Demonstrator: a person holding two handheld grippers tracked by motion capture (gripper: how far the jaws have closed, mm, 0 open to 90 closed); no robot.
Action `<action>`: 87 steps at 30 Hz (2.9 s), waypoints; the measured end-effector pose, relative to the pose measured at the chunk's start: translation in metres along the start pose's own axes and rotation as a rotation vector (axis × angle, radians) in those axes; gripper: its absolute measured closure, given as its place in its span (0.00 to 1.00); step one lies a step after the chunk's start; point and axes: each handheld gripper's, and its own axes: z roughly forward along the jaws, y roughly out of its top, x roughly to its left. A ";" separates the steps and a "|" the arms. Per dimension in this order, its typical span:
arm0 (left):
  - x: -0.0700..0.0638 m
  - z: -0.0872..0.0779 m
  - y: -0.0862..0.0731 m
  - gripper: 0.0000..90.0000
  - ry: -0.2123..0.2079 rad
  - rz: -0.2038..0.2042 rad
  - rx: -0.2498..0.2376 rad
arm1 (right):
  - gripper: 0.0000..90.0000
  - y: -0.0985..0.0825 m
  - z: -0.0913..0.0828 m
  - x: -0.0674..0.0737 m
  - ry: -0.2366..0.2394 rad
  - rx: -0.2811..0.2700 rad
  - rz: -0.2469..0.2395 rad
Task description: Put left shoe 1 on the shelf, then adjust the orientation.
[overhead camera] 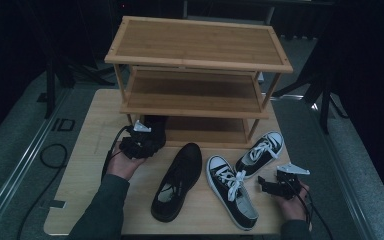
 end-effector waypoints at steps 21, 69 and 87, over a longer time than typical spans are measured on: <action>-0.033 -0.051 0.001 0.63 -0.221 0.112 0.037 | 0.18 0.000 0.000 0.000 0.000 -0.001 0.000; -0.074 0.006 0.002 0.77 -0.098 0.188 0.291 | 0.18 0.000 0.000 0.001 -0.001 0.001 0.001; -0.065 0.009 0.002 0.94 -0.158 0.088 0.266 | 0.18 0.001 0.001 0.001 0.000 0.000 0.002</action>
